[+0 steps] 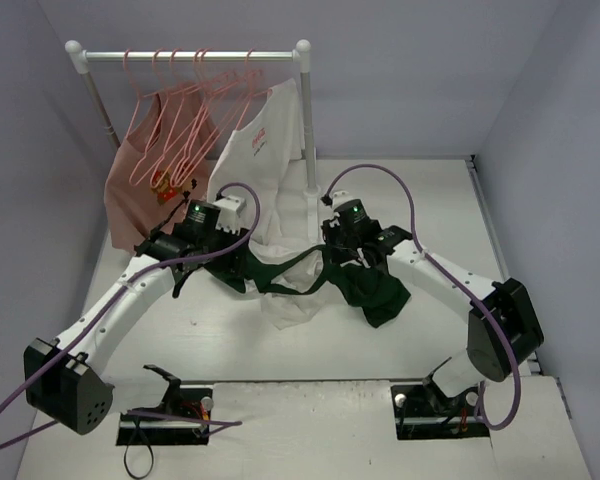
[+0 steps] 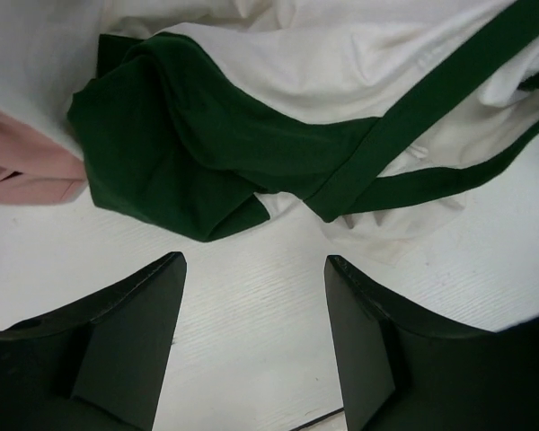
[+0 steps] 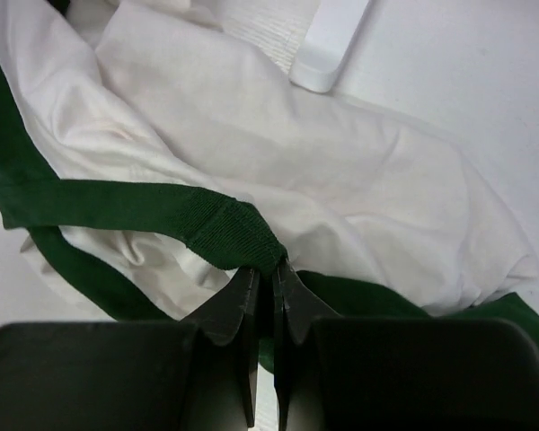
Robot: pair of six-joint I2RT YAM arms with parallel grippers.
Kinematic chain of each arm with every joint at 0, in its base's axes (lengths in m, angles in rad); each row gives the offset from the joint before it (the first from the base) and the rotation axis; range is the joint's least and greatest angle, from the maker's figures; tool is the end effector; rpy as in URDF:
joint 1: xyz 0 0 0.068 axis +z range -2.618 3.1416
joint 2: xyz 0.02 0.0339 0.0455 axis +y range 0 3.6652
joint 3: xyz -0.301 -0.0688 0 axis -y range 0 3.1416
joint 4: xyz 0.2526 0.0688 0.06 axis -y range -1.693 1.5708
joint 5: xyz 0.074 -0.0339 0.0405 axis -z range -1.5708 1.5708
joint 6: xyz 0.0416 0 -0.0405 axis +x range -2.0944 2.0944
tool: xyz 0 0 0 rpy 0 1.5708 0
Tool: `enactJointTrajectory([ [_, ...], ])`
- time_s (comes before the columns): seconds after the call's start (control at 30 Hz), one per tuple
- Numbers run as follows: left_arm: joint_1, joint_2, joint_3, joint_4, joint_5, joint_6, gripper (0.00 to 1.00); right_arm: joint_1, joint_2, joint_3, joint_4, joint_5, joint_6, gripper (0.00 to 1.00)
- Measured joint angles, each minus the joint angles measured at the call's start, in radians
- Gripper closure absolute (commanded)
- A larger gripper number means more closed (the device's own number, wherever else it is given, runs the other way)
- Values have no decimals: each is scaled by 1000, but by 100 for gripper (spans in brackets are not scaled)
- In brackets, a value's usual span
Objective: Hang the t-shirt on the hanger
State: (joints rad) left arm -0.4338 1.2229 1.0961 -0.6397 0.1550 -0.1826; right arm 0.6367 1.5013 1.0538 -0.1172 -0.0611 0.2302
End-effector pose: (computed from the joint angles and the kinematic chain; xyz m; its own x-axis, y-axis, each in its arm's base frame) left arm 0.2318 -0.1145 0.3442 -0.7126 0.1324 -0.6889 0.3933 0.8886 -0.2361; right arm 0.2802 0.2104 0.2967 -0.5638 -0.1337 -0.8150 -0.5200 0.8241 0.2246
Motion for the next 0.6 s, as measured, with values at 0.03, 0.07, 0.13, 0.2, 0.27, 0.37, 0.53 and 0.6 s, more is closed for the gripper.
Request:
enactJointTrajectory([
  [0.03,-7,11,4,5,2,1,41,-20,17,15,-2,-18,0,100],
  [0.07,-16,24,8,11,1,2,41,-34,35,28,-7,-29,0,100],
  [0.13,-32,51,18,17,-1,3,41,-49,74,49,-12,-45,-5,100],
  [0.2,-53,76,31,22,-11,-1,41,-55,117,72,-22,-59,-14,100],
  [0.27,-73,101,47,26,-25,-6,41,-62,161,91,-23,-62,-22,100],
  [0.37,-94,129,74,31,-38,-22,41,-68,202,109,-30,-54,-32,100],
  [0.53,-100,128,117,35,-81,-58,41,-74,213,144,-41,-5,-51,98],
  [0.6,-99,123,141,36,-96,-70,41,-75,215,164,-40,9,-56,95],
])
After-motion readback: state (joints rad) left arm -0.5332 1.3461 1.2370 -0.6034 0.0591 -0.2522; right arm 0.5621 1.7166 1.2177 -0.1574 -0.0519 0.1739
